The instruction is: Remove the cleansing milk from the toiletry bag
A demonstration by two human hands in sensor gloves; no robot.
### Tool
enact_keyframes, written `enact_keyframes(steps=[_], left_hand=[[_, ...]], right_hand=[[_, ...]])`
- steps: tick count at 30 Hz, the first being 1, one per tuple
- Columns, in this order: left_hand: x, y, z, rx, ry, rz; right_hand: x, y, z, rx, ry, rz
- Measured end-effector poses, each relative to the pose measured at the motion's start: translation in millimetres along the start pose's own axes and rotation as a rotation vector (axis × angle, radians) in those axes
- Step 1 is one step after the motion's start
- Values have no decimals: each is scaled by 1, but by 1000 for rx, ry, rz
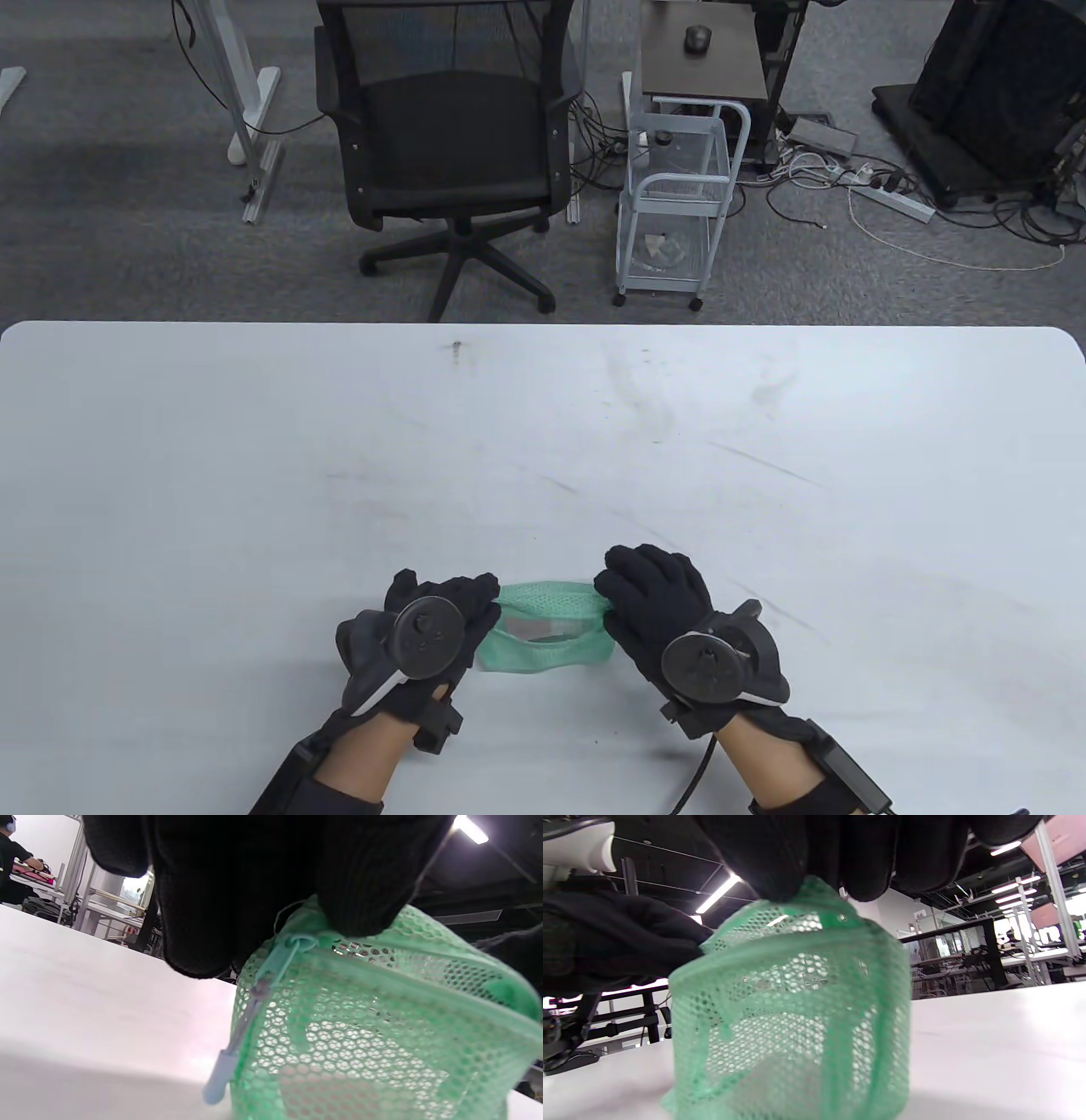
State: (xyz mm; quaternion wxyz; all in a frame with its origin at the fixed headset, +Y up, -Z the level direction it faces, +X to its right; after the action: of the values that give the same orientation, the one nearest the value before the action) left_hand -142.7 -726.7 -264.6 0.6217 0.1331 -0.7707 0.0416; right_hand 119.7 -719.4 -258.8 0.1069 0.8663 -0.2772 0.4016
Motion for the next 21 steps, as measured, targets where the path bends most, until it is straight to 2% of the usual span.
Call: enact_keyframes(steps=[4, 8, 14, 21], left_hand=[[3, 0, -7, 36, -5, 18], [3, -2, -11, 40, -18, 36], [2, -4, -11, 30, -16, 44], [2, -5, -12, 22, -14, 55]], right_hand=[[1, 1, -15, 34, -99, 14], [1, 7, -24, 81, -152, -22], [-2, 19, -22, 144, -131, -131], [-4, 34, -24, 226, -139, -208]])
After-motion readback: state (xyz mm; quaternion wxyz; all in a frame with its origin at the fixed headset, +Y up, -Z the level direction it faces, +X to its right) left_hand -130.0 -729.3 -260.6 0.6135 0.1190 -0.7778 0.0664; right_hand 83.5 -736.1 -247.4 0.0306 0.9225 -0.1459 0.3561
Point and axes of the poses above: the tracker on the back of each hand, its own z axis roughly to the little-finger side, its own x axis roughly from the fingertips to the wrist, y = z × x, the point moved 2 cm from there along -x, roughly from the wrist to the fingertips, and after that the axes turned 9 degrees about -x, right-handed, at the moved point
